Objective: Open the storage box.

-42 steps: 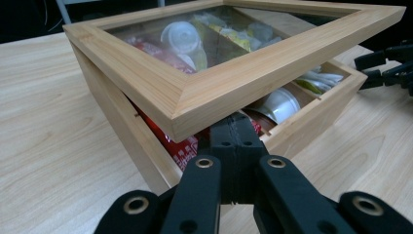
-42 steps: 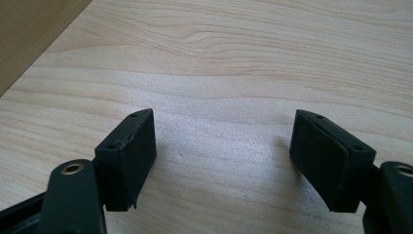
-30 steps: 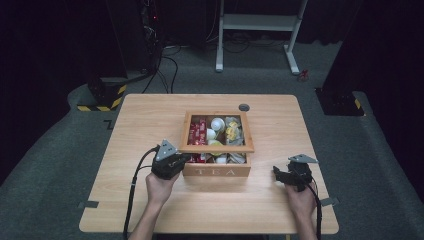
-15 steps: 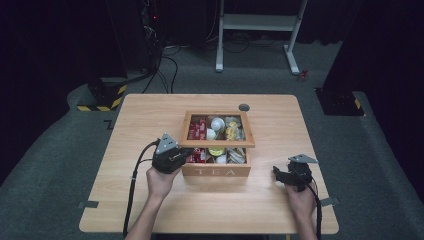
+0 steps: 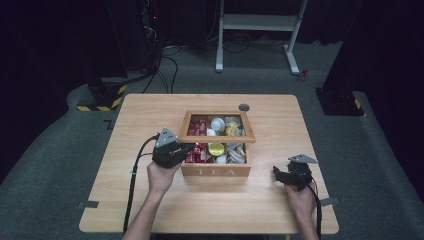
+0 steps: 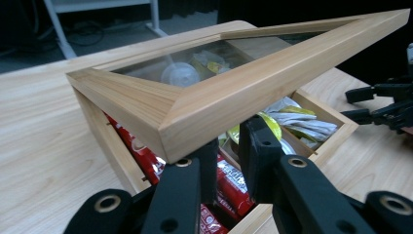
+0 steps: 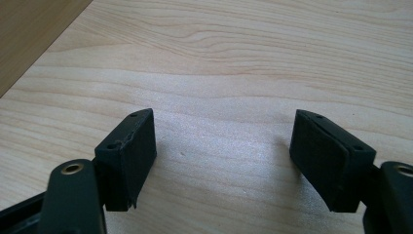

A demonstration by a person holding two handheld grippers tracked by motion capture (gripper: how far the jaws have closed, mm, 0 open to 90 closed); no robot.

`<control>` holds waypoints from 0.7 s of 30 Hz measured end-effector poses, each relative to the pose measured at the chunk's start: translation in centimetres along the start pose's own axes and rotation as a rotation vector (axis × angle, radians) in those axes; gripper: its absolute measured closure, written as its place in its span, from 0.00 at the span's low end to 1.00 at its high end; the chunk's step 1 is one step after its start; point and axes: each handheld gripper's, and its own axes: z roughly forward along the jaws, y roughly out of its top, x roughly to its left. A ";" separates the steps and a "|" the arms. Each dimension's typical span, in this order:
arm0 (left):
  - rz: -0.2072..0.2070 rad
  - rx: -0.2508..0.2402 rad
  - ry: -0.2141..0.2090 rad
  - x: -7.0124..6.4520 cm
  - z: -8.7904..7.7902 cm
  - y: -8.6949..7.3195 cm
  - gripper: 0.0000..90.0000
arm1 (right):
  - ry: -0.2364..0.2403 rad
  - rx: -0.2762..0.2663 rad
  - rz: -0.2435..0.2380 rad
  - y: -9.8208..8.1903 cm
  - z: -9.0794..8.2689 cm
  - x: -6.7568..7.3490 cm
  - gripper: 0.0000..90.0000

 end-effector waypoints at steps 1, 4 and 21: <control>0.000 -0.002 0.002 0.0 0.0 0.0 0.87 | 0.001 0.000 -0.003 0.0 0.0 0.0 0.27; -0.006 -0.007 0.000 0.1 0.0 0.1 0.86 | 0.009 0.003 -0.009 -0.1 -0.1 0.2 0.26; -0.010 -0.023 -0.001 0.3 0.0 1.6 0.83 | 0.179 -0.057 -0.050 0.1 -1.4 2.6 0.45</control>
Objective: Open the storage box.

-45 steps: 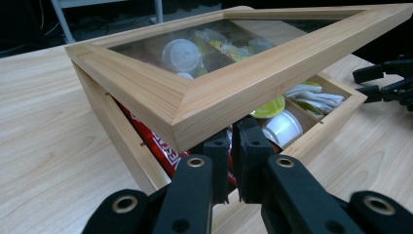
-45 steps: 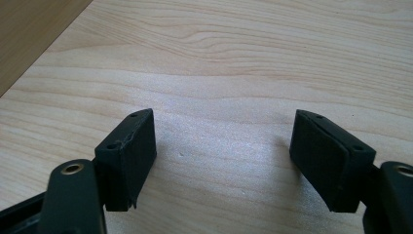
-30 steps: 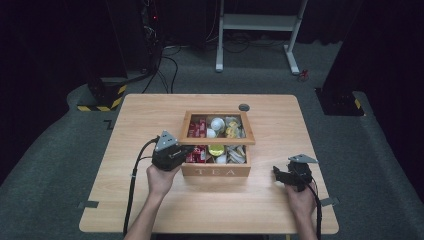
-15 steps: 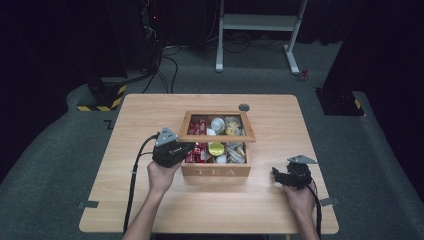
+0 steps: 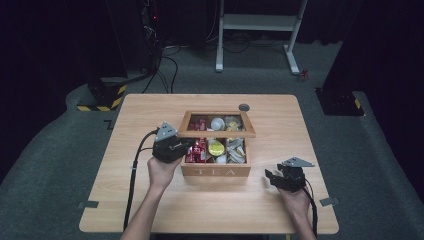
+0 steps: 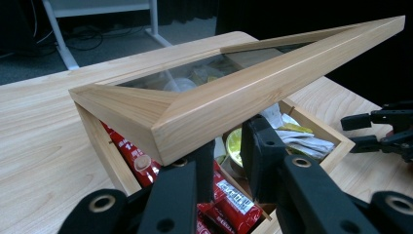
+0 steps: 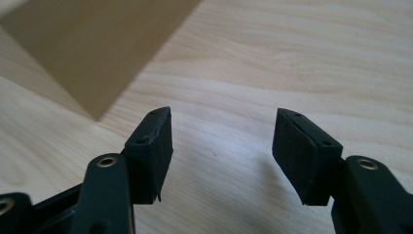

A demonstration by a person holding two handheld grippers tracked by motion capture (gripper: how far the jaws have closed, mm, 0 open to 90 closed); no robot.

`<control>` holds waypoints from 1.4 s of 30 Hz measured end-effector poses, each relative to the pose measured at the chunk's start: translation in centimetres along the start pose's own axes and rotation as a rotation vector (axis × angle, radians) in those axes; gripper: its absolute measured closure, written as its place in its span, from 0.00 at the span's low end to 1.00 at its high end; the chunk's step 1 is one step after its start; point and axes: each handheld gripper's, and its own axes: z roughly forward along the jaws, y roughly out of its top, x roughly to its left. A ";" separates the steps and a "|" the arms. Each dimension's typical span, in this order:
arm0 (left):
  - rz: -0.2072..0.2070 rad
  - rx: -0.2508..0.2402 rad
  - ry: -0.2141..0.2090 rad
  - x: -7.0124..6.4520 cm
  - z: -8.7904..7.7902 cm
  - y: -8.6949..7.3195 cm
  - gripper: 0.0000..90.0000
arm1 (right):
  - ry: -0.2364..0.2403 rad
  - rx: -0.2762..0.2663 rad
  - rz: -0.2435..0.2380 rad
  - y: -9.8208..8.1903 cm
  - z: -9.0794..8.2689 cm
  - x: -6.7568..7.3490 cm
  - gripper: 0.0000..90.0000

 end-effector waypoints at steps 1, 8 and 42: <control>-0.001 0.001 -0.001 0.0 0.1 0.1 0.83 | 0.013 -0.006 0.005 0.2 -0.2 0.2 0.45; -0.010 0.006 -0.003 0.2 0.4 0.2 0.80 | 0.092 -0.067 -0.026 1.6 -0.9 1.4 0.50; -0.011 0.013 0.002 0.6 0.8 0.9 0.71 | 0.289 -0.136 -0.191 8.0 1.2 7.6 0.28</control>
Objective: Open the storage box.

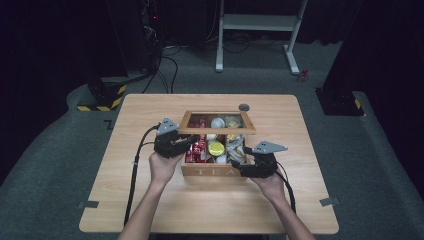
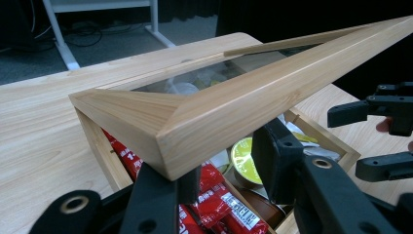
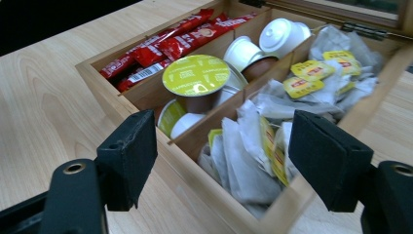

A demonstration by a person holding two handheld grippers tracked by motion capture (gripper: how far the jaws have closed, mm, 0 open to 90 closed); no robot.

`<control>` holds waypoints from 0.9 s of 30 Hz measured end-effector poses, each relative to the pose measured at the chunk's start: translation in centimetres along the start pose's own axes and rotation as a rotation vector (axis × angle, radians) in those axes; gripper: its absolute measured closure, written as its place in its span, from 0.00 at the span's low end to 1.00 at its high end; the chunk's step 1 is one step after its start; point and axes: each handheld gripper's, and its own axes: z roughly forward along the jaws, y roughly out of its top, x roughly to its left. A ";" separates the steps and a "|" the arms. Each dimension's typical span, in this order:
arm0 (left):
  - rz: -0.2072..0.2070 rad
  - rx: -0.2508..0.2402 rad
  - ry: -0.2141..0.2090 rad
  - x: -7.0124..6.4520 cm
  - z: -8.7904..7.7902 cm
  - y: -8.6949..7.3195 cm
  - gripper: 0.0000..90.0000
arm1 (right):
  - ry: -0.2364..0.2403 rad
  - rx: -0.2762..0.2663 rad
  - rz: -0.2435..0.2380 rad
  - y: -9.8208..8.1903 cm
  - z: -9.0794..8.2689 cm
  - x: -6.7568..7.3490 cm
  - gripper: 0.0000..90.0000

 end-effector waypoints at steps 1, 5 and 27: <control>0.000 0.000 0.000 0.0 0.0 0.0 0.70 | 0.000 0.000 0.000 0.0 0.0 0.0 0.28; 0.000 0.004 0.001 -0.1 0.0 0.2 0.68 | 0.005 0.009 -0.018 0.5 0.6 0.3 0.28; 0.004 -0.010 -0.009 0.3 0.0 0.4 0.66 | 0.009 0.043 -0.065 2.5 4.6 2.2 0.24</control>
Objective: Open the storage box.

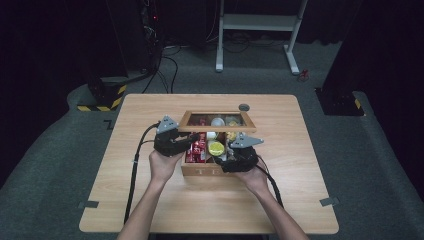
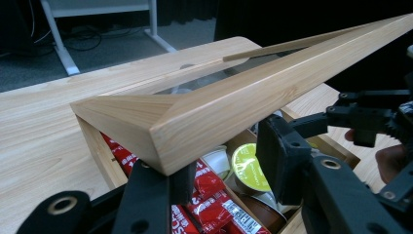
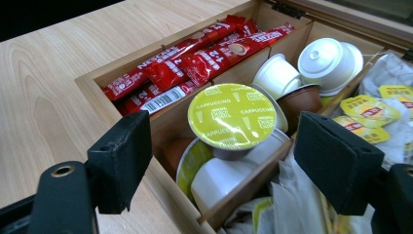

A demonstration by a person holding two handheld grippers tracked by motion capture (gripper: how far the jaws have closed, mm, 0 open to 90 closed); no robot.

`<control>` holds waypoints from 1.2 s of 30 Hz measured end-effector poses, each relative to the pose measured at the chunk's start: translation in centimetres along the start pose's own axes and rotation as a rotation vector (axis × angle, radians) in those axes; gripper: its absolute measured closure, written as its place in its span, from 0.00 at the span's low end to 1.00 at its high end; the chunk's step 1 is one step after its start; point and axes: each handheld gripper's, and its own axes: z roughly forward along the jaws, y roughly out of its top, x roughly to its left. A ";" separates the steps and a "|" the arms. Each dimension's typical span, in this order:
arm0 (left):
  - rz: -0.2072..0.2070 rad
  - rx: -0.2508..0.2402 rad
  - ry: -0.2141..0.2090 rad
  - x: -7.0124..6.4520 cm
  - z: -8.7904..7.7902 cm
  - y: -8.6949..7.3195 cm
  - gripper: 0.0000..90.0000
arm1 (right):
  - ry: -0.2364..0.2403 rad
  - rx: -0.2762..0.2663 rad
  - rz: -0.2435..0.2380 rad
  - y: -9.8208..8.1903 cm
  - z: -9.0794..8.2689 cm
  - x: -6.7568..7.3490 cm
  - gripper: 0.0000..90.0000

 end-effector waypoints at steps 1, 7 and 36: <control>-0.001 -0.001 -0.001 0.0 0.0 0.0 0.66 | 0.004 0.000 0.007 0.1 0.2 0.0 0.24; -0.004 -0.011 -0.005 0.1 0.0 0.0 0.66 | 0.002 0.019 0.005 0.7 1.1 0.3 0.24; -0.001 0.000 -0.001 0.3 0.2 0.2 0.66 | -0.060 0.067 0.023 0.8 3.0 0.2 0.40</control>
